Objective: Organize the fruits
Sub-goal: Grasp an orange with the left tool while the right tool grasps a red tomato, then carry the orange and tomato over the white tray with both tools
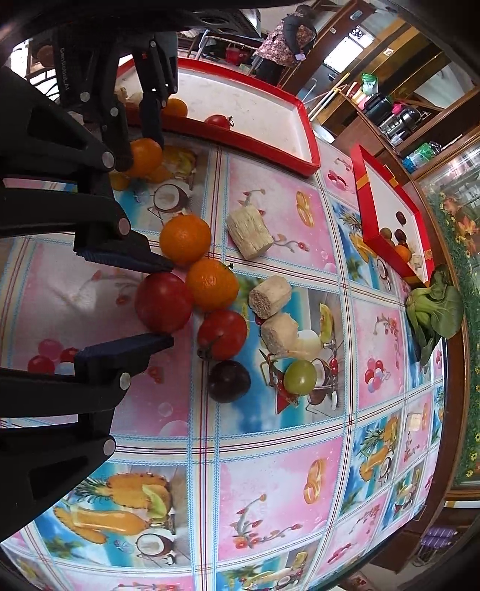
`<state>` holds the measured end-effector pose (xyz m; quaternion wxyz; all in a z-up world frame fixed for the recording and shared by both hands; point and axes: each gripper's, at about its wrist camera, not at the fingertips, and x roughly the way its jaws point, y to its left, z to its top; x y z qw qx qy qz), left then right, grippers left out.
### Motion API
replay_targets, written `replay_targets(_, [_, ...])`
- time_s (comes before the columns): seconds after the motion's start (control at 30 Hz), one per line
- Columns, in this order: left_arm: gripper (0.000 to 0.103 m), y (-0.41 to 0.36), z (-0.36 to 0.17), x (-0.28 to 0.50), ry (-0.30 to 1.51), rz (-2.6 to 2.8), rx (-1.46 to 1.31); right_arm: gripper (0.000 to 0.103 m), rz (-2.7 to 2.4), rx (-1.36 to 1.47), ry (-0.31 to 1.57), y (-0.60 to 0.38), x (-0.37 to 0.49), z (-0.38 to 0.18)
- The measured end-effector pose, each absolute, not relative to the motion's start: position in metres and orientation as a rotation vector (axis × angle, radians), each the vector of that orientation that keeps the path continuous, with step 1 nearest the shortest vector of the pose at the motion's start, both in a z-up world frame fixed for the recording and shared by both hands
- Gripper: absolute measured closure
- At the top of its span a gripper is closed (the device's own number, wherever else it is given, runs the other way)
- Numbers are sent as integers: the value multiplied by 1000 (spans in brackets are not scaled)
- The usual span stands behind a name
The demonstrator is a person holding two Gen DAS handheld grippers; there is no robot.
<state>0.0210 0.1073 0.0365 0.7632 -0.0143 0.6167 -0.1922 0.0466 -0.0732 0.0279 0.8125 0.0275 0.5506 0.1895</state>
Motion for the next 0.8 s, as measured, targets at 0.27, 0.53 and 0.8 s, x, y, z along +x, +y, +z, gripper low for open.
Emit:
replay_targets(0.27, [69,118,45,13,1324,-383,-62,69,426,78,1170,-76,33,33])
replay_targets(0.53, [69,125,50,8,1318,-343,-70,69,461,70,1164,-68,22,38])
replay_targets(0.8, [69,126,54,4,1311,-333,-67,69,493,47,1158,-56,17,41])
